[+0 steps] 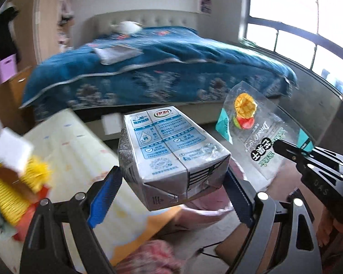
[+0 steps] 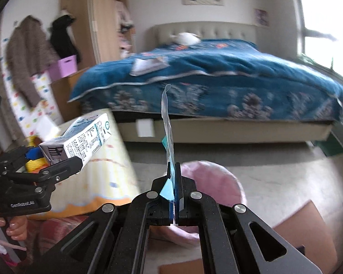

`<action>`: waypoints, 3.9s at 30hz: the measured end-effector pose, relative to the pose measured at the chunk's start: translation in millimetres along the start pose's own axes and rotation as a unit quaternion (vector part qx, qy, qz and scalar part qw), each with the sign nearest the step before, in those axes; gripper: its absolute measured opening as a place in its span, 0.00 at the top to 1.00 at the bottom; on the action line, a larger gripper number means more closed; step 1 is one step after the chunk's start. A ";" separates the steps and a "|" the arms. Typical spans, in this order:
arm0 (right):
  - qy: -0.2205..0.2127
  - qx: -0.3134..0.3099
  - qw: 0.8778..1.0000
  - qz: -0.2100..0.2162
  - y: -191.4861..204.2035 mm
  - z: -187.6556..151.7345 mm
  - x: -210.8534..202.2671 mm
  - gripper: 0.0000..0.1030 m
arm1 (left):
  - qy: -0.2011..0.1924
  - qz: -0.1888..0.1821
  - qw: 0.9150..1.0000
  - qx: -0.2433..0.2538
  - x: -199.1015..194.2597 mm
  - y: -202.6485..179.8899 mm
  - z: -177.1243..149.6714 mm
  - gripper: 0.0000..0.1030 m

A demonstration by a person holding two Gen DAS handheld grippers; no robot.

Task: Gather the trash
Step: 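Carry strip and carton over the pink bin and open both tools, then move both open tools back over the table, then grasp the brown leather strip on the yellow mesh with the right tool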

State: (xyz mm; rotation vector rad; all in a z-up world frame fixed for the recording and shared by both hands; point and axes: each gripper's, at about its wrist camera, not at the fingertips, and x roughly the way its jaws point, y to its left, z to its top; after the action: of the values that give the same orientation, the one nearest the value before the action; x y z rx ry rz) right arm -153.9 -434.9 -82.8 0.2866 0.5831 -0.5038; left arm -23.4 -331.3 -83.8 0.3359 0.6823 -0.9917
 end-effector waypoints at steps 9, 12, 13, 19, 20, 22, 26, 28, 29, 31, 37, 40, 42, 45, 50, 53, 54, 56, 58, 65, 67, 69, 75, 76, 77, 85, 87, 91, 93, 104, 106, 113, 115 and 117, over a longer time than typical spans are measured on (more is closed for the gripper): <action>0.050 0.047 0.997 -0.034 -60.4 -8.8 47.7 1.00 | 0.037 -0.028 0.999 0.021 66.9 -33.8 13.9 0.17; 0.063 0.054 0.996 -0.032 -70.4 -10.9 63.5 0.98 | 0.041 -0.033 0.998 0.019 83.4 -32.4 20.2 0.16; 0.069 0.057 0.996 -0.030 -74.3 -11.4 72.4 0.95 | 0.041 -0.030 0.999 0.019 88.4 -32.0 21.6 0.13; 0.086 0.064 0.994 -0.033 -78.2 -17.8 89.3 0.73 | 0.052 -0.005 0.998 -0.024 97.1 -8.0 19.5 0.07; 0.087 0.067 0.994 -0.030 -78.8 -19.9 86.6 0.73 | 0.050 -0.001 0.998 -0.038 94.2 0.6 18.6 0.07; 0.082 0.073 0.994 -0.025 -79.3 -19.5 82.3 0.73 | 0.046 0.011 0.998 -0.051 88.4 12.0 18.8 0.07; 0.064 0.070 0.995 -0.016 -72.6 -13.7 66.5 0.73 | 0.040 0.026 0.996 -0.075 69.0 30.5 16.5 0.07; 0.057 0.064 0.996 -0.011 -66.3 -11.4 62.1 0.73 | 0.035 0.038 0.996 -0.079 56.3 35.6 14.2 0.07; 0.050 0.057 0.997 -0.004 -58.5 -9.5 55.0 0.73 | 0.032 0.044 0.995 -0.078 50.9 37.6 12.9 0.07; 0.046 0.050 0.998 0.001 -50.7 -7.1 50.5 0.73 | 0.025 0.063 0.995 -0.078 33.8 44.3 8.1 0.07; 0.042 0.014 0.998 0.037 -5.2 -2.6 32.1 0.73 | 0.009 0.108 0.990 -0.089 -21.0 72.3 -17.2 0.07; 0.039 -0.011 0.997 0.060 24.2 -0.3 23.6 0.73 | 0.004 0.126 0.986 -0.113 -49.4 92.9 -34.9 0.07; 0.040 -0.034 0.995 0.080 50.5 1.2 18.9 0.73 | 0.000 0.141 0.981 -0.132 -70.1 110.4 -47.7 0.07; 0.042 -0.057 0.993 0.098 79.1 2.6 16.7 0.71 | -0.005 0.174 0.973 -0.153 -95.7 135.3 -64.7 0.07; 0.046 -0.099 0.985 0.136 131.7 4.4 17.0 0.69 | -0.012 0.225 0.956 -0.188 -127.8 177.1 -94.6 0.07; 0.047 -0.133 0.977 0.159 167.1 5.4 18.6 0.65 | -0.006 0.250 0.943 -0.219 -139.4 205.0 -114.4 0.07; 0.045 -0.141 0.975 0.164 176.5 5.0 18.3 0.65 | -0.005 0.257 0.937 -0.235 -144.0 216.7 -121.1 0.07; 0.044 -0.151 0.972 0.172 191.5 6.4 19.7 0.63 | -0.004 0.265 0.931 -0.250 -148.7 228.1 -127.4 0.07; 0.044 -0.157 0.970 0.178 203.0 7.8 23.7 0.62 | -0.007 0.279 0.925 -0.259 -155.9 239.4 -132.4 0.07; 0.056 -0.183 0.960 0.206 243.4 12.6 48.5 0.58 | -0.008 0.309 0.915 -0.260 -159.8 263.5 -126.4 0.07; 0.062 -0.192 0.956 0.213 256.8 13.4 59.4 0.58 | -0.005 0.313 0.913 -0.260 -157.5 270.4 -125.3 0.07; 0.065 -0.201 0.953 0.218 269.3 15.2 70.7 0.57 | -0.003 0.316 0.912 -0.261 -153.4 277.0 -123.4 0.07; 0.062 -0.210 0.952 0.215 290.3 26.9 105.5 0.53 | 0.006 0.330 0.907 -0.263 -138.0 299.4 -113.7 0.07; 0.062 -0.210 0.952 0.215 291.4 28.0 108.5 0.53 | 0.006 0.332 0.906 -0.262 -135.2 303.6 -110.5 0.07; 0.062 -0.209 0.952 0.215 293.8 31.1 114.2 0.53 | 0.006 0.336 0.905 -0.261 -132.4 307.6 -107.0 0.07; 0.048 -0.208 0.948 0.237 315.3 55.7 146.9 0.38 | 0.006 0.350 0.904 -0.247 -110.4 326.9 -84.5 0.07; 0.047 -0.215 0.945 0.240 320.7 58.5 153.1 0.37 | 0.008 0.353 0.903 -0.246 -105.2 330.0 -82.2 0.07; 0.053 -0.230 0.941 0.243 339.6 62.6 167.8 0.36 | 0.014 0.352 0.901 -0.252 -98.6 333.9 -84.7 0.07; 0.052 -0.223 0.942 0.246 338.9 62.4 163.6 0.36 | 0.018 0.353 0.900 -0.254 -98.0 334.5 -87.7 0.07; 0.100 -0.224 0.930 0.274 336.9 31.8 156.1 0.47 | 0.024 0.358 0.893 -0.270 -106.8 330.5 -102.2 0.07; 0.109 -0.226 0.927 0.280 341.4 26.6 159.8 0.53 | 0.024 0.358 0.893 -0.271 -109.5 328.3 -103.8 0.07; 0.110 -0.254 0.920 0.279 352.4 12.5 145.1 0.74 | 0.022 0.356 0.893 -0.274 -118.8 319.3 -108.2 0.07; 0.103 -0.261 0.918 0.280 350.1 8.3 134.7 0.82 | 0.020 0.356 0.894 -0.273 -122.9 314.6 -108.6 0.07; 0.095 -0.261 0.918 0.284 345.7 6.9 125.8 0.85 | 0.017 0.355 0.894 -0.272 -126.7 310.0 -107.2 0.07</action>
State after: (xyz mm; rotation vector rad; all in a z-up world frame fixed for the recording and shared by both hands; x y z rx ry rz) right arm 122.3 -193.3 -110.9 -0.0164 0.7629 0.2532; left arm 155.1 -28.4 -92.6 0.0838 0.7580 -0.0774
